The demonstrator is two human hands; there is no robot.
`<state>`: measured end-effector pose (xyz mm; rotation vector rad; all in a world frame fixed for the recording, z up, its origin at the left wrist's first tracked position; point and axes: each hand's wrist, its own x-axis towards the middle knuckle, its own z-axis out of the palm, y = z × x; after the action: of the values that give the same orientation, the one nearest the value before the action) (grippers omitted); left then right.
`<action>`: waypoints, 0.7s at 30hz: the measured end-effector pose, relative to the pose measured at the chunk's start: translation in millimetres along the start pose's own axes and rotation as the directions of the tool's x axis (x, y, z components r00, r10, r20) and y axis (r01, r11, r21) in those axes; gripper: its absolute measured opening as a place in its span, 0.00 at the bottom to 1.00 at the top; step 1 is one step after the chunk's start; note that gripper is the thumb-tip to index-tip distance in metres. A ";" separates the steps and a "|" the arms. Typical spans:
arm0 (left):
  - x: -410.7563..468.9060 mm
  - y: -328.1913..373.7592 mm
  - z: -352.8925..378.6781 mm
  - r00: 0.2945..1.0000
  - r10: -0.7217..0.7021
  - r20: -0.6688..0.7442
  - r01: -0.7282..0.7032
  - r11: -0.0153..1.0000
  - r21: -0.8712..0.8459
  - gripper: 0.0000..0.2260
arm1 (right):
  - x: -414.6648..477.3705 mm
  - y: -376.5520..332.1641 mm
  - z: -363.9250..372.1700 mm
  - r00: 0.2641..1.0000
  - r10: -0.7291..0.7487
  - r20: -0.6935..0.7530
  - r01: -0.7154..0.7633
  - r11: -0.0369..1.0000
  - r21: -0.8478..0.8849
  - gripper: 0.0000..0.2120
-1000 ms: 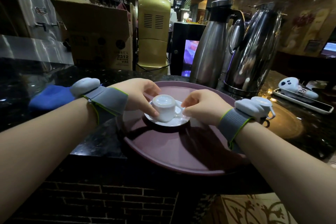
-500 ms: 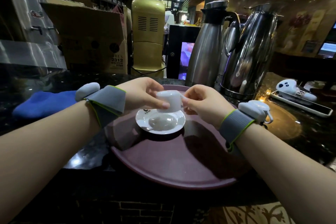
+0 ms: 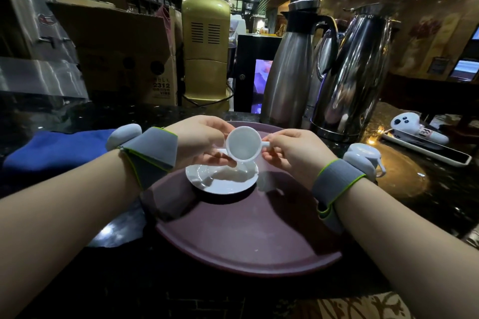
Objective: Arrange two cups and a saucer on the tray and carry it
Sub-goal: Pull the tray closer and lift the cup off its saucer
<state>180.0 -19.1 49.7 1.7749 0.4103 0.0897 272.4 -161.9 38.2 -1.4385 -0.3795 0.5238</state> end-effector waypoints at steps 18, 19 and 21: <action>-9.4 -23.4 -25.9 0.985 0.165 -0.046 -0.130 0.892 0.433 0.24 | 0.6 13.0 6.5 0.961 -0.149 0.235 0.265 0.749 -0.608 0.09; -9.0 -23.9 -26.4 0.986 0.165 -0.039 -0.131 0.886 0.445 0.23 | 0.3 13.4 5.8 0.956 -0.165 0.241 0.285 0.710 -0.644 0.08; -8.0 -24.3 -26.2 0.986 0.164 -0.022 -0.137 0.885 0.444 0.20 | -0.6 13.6 3.7 0.948 -0.186 0.257 0.316 0.636 -0.704 0.05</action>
<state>159.7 7.3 34.2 2.2596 0.3520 0.1703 268.4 -158.5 25.1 -2.0920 -1.0037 0.2465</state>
